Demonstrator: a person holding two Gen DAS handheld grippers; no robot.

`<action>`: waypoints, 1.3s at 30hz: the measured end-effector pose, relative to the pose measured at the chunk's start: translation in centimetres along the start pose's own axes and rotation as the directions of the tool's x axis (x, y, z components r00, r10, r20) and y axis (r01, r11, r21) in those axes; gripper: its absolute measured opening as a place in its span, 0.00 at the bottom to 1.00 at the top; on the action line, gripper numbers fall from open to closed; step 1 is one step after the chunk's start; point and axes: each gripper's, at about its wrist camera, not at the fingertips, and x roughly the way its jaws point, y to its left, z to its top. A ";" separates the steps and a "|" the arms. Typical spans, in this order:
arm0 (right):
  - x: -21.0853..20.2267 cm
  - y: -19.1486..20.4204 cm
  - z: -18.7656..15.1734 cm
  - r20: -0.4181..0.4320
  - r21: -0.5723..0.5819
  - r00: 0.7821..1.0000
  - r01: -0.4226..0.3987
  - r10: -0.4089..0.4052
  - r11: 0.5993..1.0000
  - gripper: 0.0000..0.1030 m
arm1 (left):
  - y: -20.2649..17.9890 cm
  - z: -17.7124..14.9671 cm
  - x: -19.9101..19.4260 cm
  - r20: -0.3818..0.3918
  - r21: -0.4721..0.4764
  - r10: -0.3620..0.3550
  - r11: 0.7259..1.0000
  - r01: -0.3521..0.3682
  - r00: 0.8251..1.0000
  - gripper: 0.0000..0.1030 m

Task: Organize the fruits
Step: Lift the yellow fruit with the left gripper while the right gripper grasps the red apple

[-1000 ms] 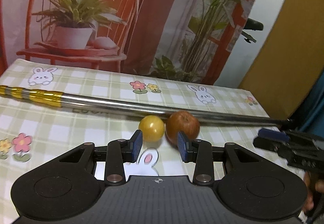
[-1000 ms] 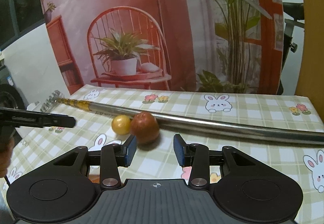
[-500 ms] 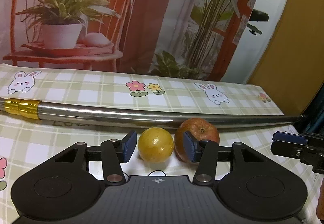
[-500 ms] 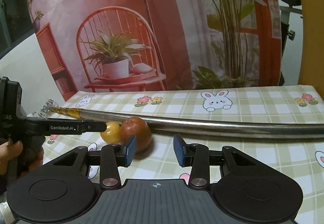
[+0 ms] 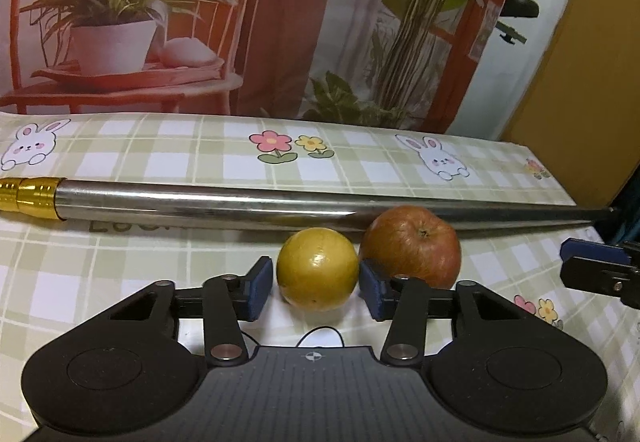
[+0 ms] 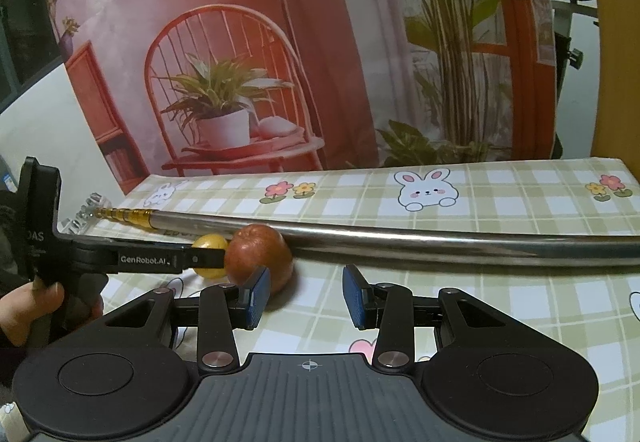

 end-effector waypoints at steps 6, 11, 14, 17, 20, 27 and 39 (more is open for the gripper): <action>0.2 0.2 0.0 0.019 -0.006 1.000 -0.015 0.015 1.000 0.36 | -0.2 -0.6 -1.0 -0.002 0.033 0.032 0.999 -0.032 0.999 0.46; 0.4 0.6 0.1 0.044 -0.040 0.999 -0.021 0.023 0.999 0.38 | 0.5 -1.6 -4.1 0.021 0.009 0.042 0.999 -0.042 0.999 0.46; 0.9 0.8 0.4 0.063 -0.065 0.997 -0.041 0.045 0.997 0.42 | 1.0 -2.0 -6.2 0.037 -0.014 0.056 0.998 -0.055 0.998 0.46; 2.0 1.0 0.7 0.075 -0.093 0.994 -0.069 0.076 0.993 0.43 | 1.3 -2.9 -8.6 0.057 -0.049 0.058 0.997 -0.055 0.997 0.46; 3.4 1.4 1.0 0.063 -0.118 0.993 -0.092 0.100 0.989 0.43 | 1.3 -3.6 -10.7 0.083 -0.071 0.056 0.996 -0.050 0.995 0.46; 6.3 3.0 1.2 0.011 -0.189 0.991 -0.133 0.137 0.973 0.47 | 0.8 -4.9 -13.3 0.130 -0.105 0.045 0.994 -0.031 0.991 0.46; 9.3 5.2 0.9 -0.053 -0.278 0.993 -0.120 0.110 0.953 0.60 | 0.5 -5.6 -13.4 0.123 -0.119 0.042 0.993 -0.028 0.992 0.46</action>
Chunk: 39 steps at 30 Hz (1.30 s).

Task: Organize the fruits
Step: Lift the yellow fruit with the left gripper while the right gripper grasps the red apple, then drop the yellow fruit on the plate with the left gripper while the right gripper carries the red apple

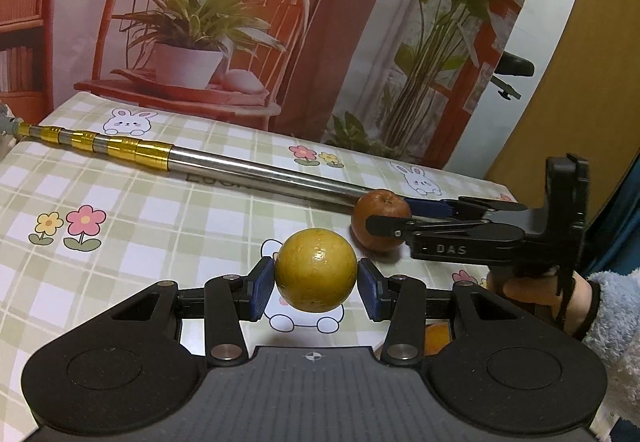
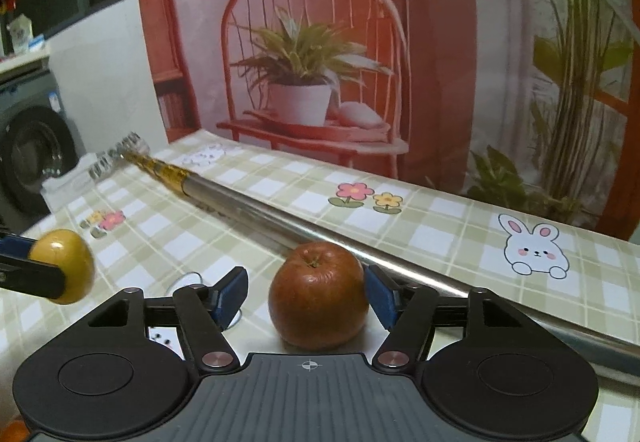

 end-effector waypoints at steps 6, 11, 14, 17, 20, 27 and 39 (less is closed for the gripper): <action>1.1 -0.1 -0.2 -0.037 -0.018 0.999 0.012 -0.013 1.000 0.60 | 0.0 -0.1 -0.2 -0.002 -0.003 -0.003 1.000 0.003 1.000 0.46; 1.7 -0.1 -0.4 -0.054 -0.024 0.998 0.022 -0.023 0.999 0.57 | -0.4 -0.2 -0.3 -0.004 0.015 -0.010 1.000 0.010 1.000 0.46; 2.0 -0.1 -0.4 -0.057 -0.024 0.998 0.029 -0.030 0.999 0.56 | -0.6 -0.3 -0.4 -0.006 0.022 -0.015 1.000 0.015 1.000 0.46; 2.0 -0.1 -0.4 -0.062 -0.033 0.997 0.035 -0.037 0.999 0.55 | -0.7 -0.3 -0.4 -0.008 0.031 -0.018 0.999 0.018 1.000 0.46; 1.8 0.1 -0.5 -0.067 -0.039 0.997 0.036 -0.038 0.999 0.55 | -0.8 -0.4 -0.5 -0.009 0.041 -0.020 0.999 0.021 1.000 0.46; -0.3 0.6 -1.5 -0.077 -0.030 0.997 0.012 -0.014 0.999 0.55 | -1.1 -0.5 -0.5 -0.021 0.046 -0.037 0.998 0.038 0.999 0.46; -8.0 0.3 -1.9 0.023 0.093 0.999 0.020 -0.023 0.995 0.55 | -2.3 -0.9 -2.5 -0.016 0.068 -0.096 0.993 0.097 0.995 0.46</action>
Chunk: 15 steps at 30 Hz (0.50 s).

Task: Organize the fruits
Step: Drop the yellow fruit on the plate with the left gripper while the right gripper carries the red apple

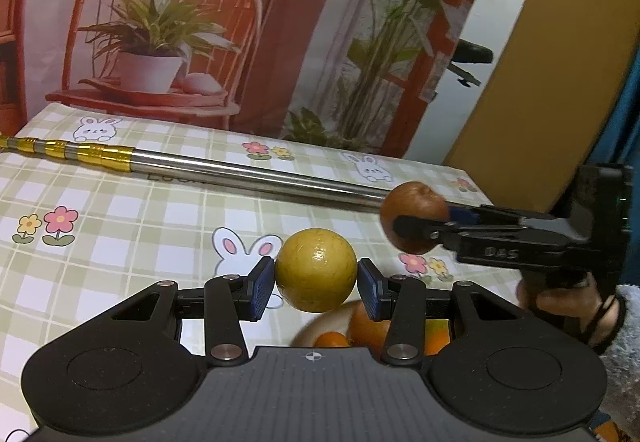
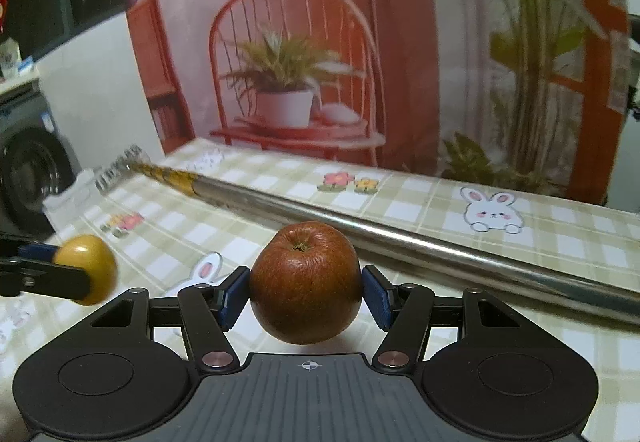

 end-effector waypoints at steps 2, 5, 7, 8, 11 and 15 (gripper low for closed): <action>-1.8 0.3 -0.2 0.023 0.013 1.000 -0.001 0.000 1.000 0.55 | -0.4 -0.4 -0.2 -0.010 0.008 -0.009 1.000 0.009 1.000 0.46; -4.4 0.7 -0.7 0.056 0.045 0.998 -0.007 0.004 0.999 0.55 | -1.0 -0.9 -0.5 -0.027 0.022 -0.023 0.999 0.023 0.999 0.46; -5.9 1.0 -1.1 0.072 0.058 0.997 -0.005 0.001 0.998 0.55 | -1.6 -1.2 -0.7 -0.038 0.039 -0.033 0.999 0.035 0.999 0.46; -6.6 1.2 -1.3 0.078 0.062 0.997 -0.002 -0.003 0.998 0.55 | -1.7 -1.4 -0.8 -0.042 0.044 -0.038 0.998 0.040 0.998 0.46; -8.4 1.6 -2.0 0.095 0.069 0.995 0.001 -0.008 0.998 0.55 | -2.3 -1.9 -0.9 -0.058 0.048 -0.057 0.997 0.059 0.997 0.46; -10.3 2.0 -3.1 0.117 0.082 0.993 0.016 -0.026 0.996 0.55 | -2.8 -2.8 -0.5 -0.098 0.036 -0.093 0.995 0.097 0.991 0.46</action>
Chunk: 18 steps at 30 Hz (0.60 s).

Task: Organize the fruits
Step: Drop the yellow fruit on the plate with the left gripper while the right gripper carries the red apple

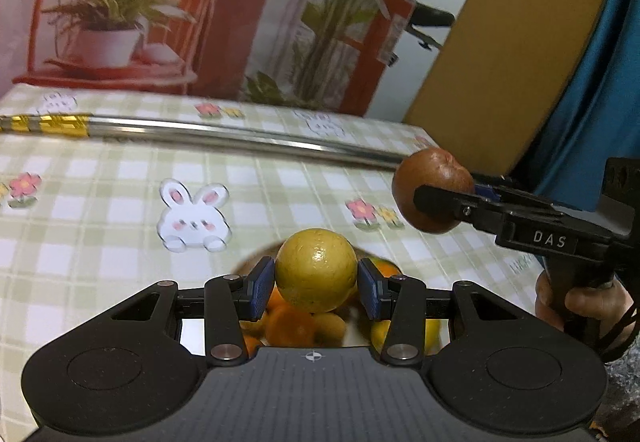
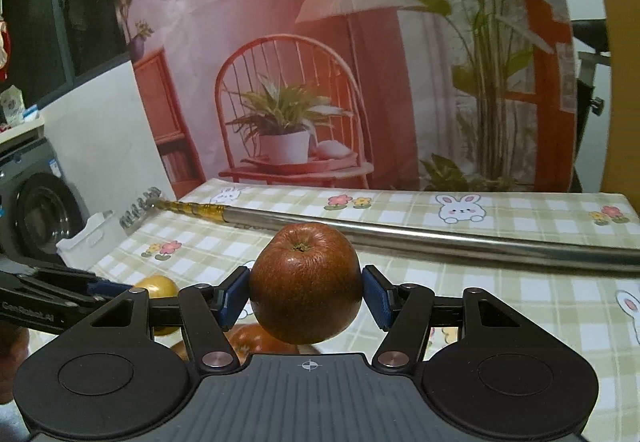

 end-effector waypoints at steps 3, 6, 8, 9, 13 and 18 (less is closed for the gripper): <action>-1.2 0.1 -0.8 0.008 0.017 1.000 0.010 -0.010 1.000 0.55 | -0.7 -0.6 0.6 -0.036 0.021 -0.004 1.000 0.005 0.999 0.46; -2.2 0.2 -1.6 0.013 0.025 1.000 0.019 -0.019 1.000 0.55 | -1.3 -0.9 1.0 -0.068 0.042 -0.009 0.999 0.012 0.998 0.46; -2.7 0.3 -2.0 0.014 0.030 1.000 0.023 -0.024 0.999 0.55 | -1.8 -1.1 1.2 -0.084 0.063 -0.007 0.998 0.012 0.996 0.46; -3.0 0.3 -2.2 0.018 0.034 1.000 0.023 -0.024 0.999 0.55 | -2.0 -1.3 1.3 -0.093 0.074 -0.007 0.997 0.014 0.996 0.46; -3.9 0.2 -2.6 0.039 0.060 0.999 0.018 -0.020 0.998 0.55 | -2.6 -1.7 1.8 -0.132 0.122 -0.001 0.992 0.017 0.991 0.46; -4.3 0.3 -2.9 0.052 0.069 0.998 0.014 -0.018 0.998 0.55 | -3.1 -2.1 2.6 -0.168 0.154 0.021 0.988 0.005 0.986 0.46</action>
